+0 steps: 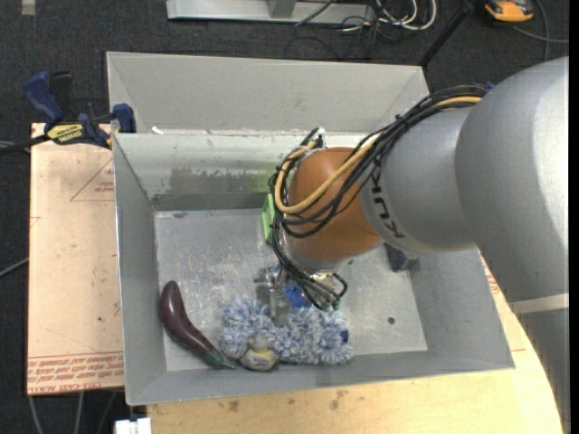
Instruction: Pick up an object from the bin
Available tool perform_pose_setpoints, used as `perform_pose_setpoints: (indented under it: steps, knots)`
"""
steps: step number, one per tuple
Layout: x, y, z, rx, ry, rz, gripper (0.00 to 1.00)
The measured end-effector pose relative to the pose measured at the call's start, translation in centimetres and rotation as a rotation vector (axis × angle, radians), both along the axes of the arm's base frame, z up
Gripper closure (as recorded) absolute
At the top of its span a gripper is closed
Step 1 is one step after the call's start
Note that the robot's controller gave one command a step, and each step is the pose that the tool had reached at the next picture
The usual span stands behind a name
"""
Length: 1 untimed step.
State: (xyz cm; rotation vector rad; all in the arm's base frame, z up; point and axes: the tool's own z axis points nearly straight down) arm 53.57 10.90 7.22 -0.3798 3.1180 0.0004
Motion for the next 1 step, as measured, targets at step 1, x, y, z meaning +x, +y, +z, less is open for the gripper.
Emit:
perform_pose_setpoints:
  steps: [1]
  knots:
    - [0.0, -0.01, 0.0, 0.0, 0.0, -0.001, 1.0]
